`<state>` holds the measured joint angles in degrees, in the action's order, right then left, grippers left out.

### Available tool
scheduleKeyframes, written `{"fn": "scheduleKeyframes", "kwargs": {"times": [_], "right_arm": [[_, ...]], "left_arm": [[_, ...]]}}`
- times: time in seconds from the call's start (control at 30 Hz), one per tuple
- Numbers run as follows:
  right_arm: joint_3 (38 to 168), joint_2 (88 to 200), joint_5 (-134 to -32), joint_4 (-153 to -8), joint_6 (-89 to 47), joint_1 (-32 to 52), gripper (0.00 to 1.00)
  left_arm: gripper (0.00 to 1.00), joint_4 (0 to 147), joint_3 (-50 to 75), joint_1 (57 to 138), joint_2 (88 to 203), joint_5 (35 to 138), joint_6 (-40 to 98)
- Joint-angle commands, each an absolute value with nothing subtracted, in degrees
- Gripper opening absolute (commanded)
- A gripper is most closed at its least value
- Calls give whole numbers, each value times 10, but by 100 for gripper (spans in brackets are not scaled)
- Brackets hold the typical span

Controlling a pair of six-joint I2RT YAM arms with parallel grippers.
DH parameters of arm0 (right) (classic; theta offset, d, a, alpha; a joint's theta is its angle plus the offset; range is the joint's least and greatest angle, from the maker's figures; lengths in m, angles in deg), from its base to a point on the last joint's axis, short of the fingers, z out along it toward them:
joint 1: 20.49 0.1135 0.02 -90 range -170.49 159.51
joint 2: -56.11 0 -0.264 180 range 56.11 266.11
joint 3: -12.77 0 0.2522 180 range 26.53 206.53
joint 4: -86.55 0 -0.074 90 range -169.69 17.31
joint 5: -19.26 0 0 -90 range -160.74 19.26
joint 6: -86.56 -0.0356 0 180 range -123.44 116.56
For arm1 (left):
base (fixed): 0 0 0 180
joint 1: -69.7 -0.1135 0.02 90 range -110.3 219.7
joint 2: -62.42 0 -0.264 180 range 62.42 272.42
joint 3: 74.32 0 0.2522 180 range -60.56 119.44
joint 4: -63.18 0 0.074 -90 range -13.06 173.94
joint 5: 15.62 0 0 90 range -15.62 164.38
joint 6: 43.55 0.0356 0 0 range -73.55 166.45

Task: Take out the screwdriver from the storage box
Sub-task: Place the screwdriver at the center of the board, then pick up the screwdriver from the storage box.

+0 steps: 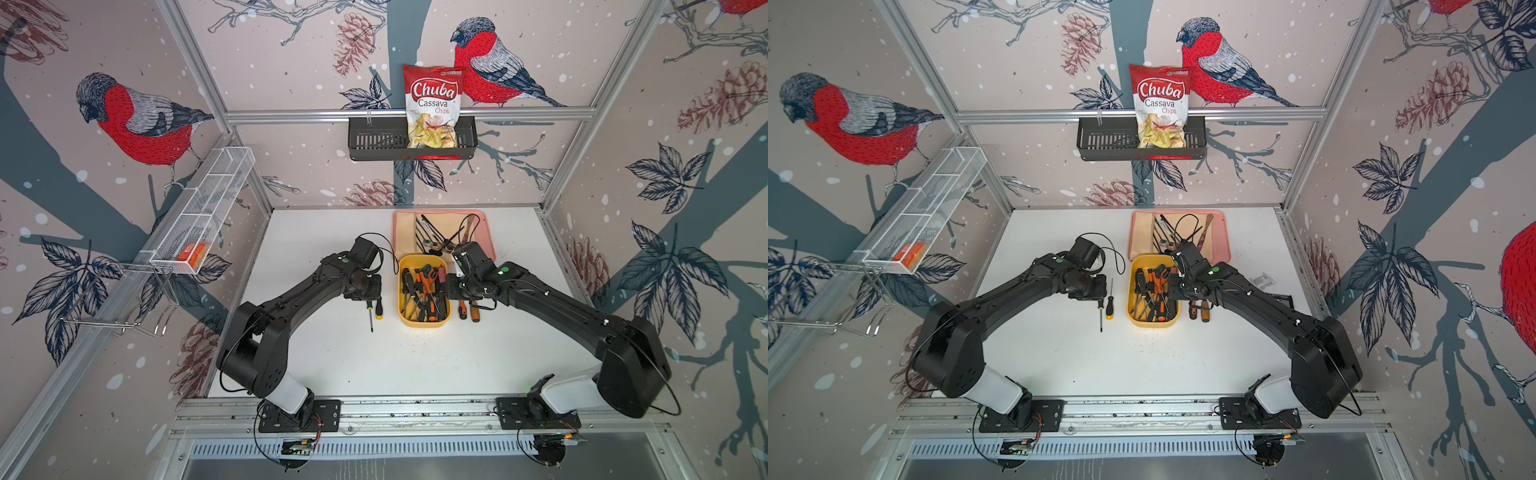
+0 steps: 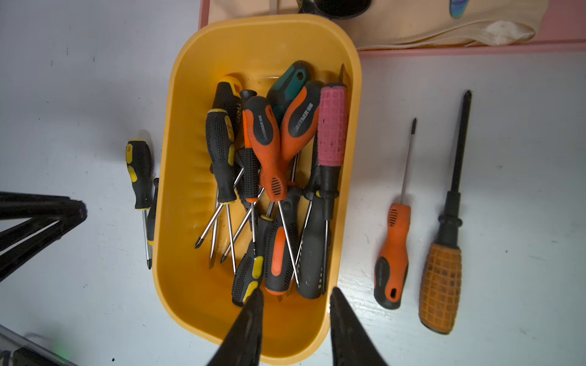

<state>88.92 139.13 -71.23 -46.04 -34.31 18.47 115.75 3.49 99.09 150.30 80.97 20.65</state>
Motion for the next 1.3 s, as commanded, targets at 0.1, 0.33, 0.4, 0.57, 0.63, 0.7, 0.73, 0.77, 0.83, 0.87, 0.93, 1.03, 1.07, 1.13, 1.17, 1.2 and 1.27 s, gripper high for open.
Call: {"fn": "scheduleKeyframes", "kwargs": {"times": [0.1,0.33,0.4,0.57,0.63,0.7,0.73,0.77,0.83,0.87,0.93,1.03,1.07,1.13,1.17,1.2,1.27], "right_arm": [[940,1443,-692,-430,-298,184,37],[986,1508,-700,-422,-275,185,37],[996,1525,-704,-422,-270,185,37],[1018,1567,-711,-423,-260,186,38],[1028,1583,-713,-422,-257,189,38],[1035,1594,-713,-422,-254,191,39],[1038,1599,-715,-422,-252,191,39],[1041,1604,-716,-422,-251,191,39],[1046,1613,-718,-422,-249,192,39],[1048,1617,-719,-421,-248,192,39],[1052,1625,-721,-422,-245,192,39],[1059,1636,-721,-421,-244,193,39],[1061,1640,-722,-422,-242,193,38],[1063,1646,-724,-422,-241,193,38],[1064,1649,-726,-422,-241,193,38],[1066,1651,-727,-423,-241,193,37],[1066,1654,-728,-425,-240,194,36]], "left_arm": [[35,1091,15,1027,1446,867,146],[36,1028,-16,1062,1407,883,92],[36,1014,-25,1067,1400,887,79],[37,993,-47,1076,1389,891,62],[37,993,-51,1077,1388,888,60],[37,994,-54,1077,1386,886,60],[37,994,-55,1077,1386,885,60],[37,994,-55,1077,1385,884,59],[37,994,-57,1077,1385,884,59],[37,994,-57,1077,1384,884,58],[37,994,-60,1077,1384,882,57],[37,993,-63,1077,1382,881,55],[37,992,-65,1077,1382,881,54],[37,991,-67,1077,1380,880,54],[37,992,-68,1077,1379,880,53],[37,992,-69,1076,1378,879,52],[37,992,-72,1077,1375,877,51]]}}
